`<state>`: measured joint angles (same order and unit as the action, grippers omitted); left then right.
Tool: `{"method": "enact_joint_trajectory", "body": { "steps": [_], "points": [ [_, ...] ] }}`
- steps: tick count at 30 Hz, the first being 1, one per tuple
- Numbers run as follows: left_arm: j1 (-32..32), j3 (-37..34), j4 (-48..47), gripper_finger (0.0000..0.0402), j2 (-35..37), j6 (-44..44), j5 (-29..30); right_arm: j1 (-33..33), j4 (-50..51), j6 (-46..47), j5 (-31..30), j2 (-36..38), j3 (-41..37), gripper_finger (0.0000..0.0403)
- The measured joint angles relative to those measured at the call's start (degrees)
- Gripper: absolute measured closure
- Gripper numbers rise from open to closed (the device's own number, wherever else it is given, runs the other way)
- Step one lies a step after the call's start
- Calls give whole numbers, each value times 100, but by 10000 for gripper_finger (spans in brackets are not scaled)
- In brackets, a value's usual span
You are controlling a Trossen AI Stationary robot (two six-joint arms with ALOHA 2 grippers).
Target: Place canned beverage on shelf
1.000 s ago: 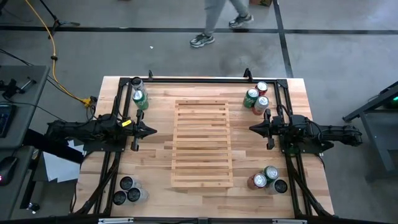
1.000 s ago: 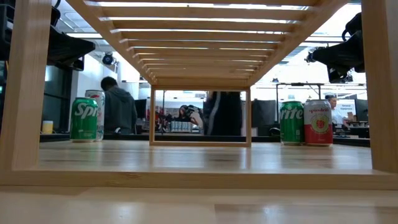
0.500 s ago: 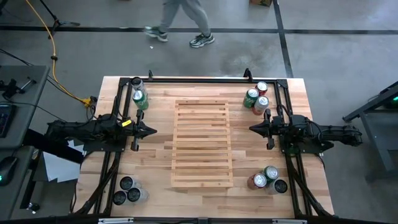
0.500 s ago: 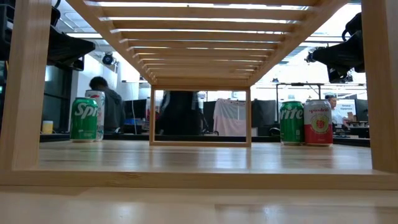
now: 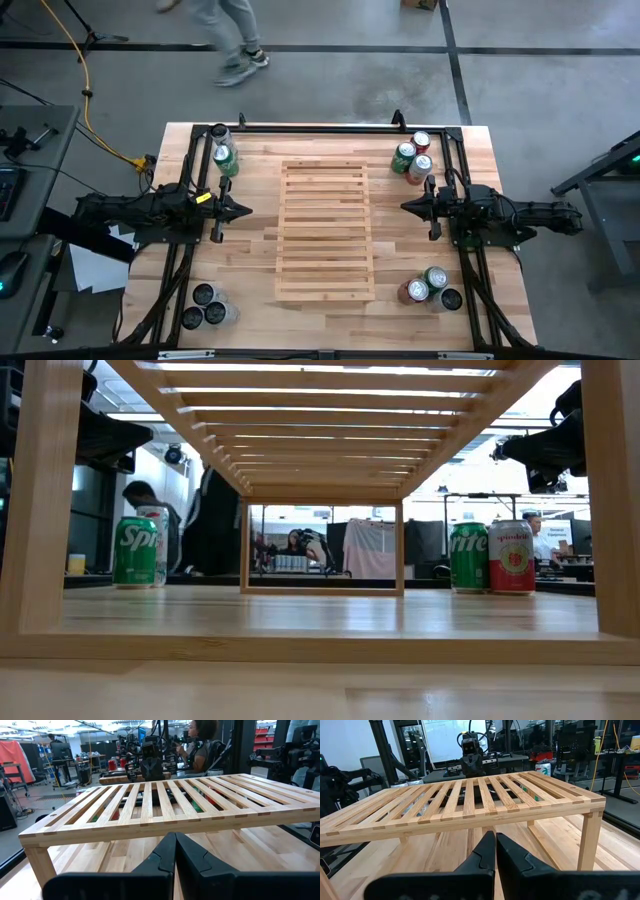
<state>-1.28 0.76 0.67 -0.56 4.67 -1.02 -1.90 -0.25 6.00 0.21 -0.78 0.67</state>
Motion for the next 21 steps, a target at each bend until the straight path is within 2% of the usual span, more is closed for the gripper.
{"method": "enact_joint_trajectory", "body": {
  "steps": [16, 18, 21],
  "points": [
    [0, 2, 2, 401, -1, 0, 1, -1, -82, 2, -65, -1, -2, 402],
    [0, 2, 0, 401, -1, 0, 0, 1, -683, 363, -243, -9, -3, 402],
    [0, 2, 2, 401, 0, 0, 2, 1, -2356, 1712, -629, 1, -3, 402]
  ]
}}
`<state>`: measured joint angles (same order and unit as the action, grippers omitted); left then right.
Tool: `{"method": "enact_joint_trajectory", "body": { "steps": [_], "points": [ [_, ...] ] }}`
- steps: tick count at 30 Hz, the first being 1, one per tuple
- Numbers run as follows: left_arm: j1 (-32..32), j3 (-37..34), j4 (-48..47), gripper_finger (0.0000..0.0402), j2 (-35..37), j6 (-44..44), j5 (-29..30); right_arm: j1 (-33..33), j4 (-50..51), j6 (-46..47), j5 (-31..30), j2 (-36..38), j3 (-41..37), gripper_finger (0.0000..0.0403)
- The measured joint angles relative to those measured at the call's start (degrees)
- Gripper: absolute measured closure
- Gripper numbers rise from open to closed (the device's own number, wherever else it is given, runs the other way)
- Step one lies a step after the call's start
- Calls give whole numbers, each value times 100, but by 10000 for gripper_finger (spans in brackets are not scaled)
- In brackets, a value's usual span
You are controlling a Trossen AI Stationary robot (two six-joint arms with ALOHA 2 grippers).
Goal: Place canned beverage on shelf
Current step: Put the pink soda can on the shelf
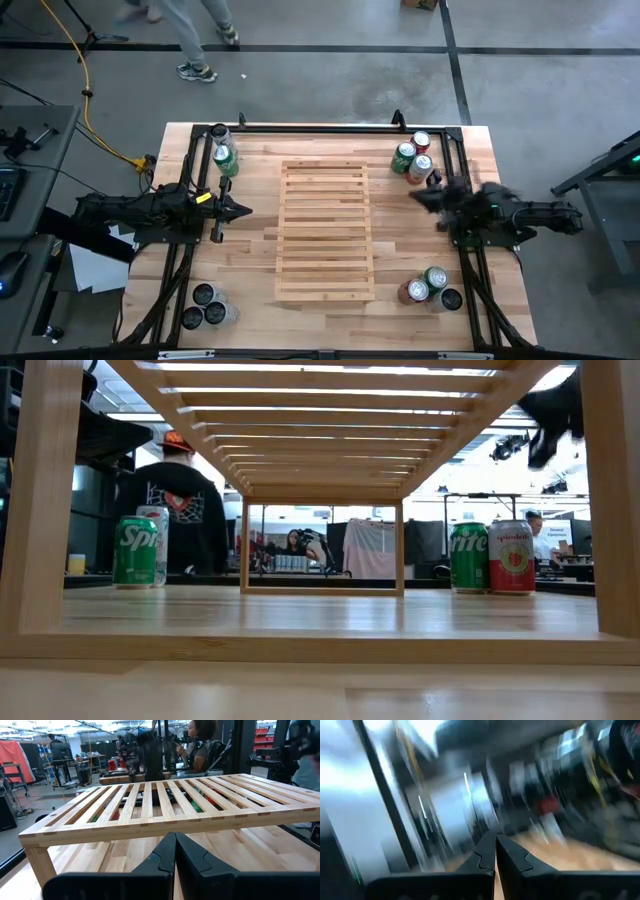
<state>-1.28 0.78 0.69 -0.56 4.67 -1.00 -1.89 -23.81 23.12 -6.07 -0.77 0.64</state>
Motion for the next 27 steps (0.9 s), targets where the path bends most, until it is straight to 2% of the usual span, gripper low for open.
{"method": "enact_joint_trajectory", "body": {
  "steps": [3, 6, 8, 11, 16, 20, 23, 27],
  "points": [
    [0, 0, 0, 401, -2, 0, 0, 0, -1496, 1130, -845, 0, 0, 402],
    [0, 0, -2, 401, -2, 0, -1, -1, -2536, 1390, -1284, -83, 15, 402],
    [0, 0, 0, 401, -2, 0, 0, 0, -2645, 1395, -1300, -239, 214, 402],
    [0, -1, 0, 401, -1, 0, -2, 0, -2245, 1166, -1408, -692, 844, 402],
    [0, 0, -2, 401, -2, 0, -1, 0, -568, 167, -1925, -1828, 2344, 402],
    [0, 0, -2, 401, -1, 0, -2, -2, 1871, -83, -2697, -2606, 3656, 379],
    [0, -2, -2, 401, -2, 0, -2, -15, 3635, 200, -3036, -3113, 4532, 335],
    [0, -1, -1, 401, 0, 0, 0, -244, 5662, 969, -3094, -3674, 5490, 249]
  ]
}}
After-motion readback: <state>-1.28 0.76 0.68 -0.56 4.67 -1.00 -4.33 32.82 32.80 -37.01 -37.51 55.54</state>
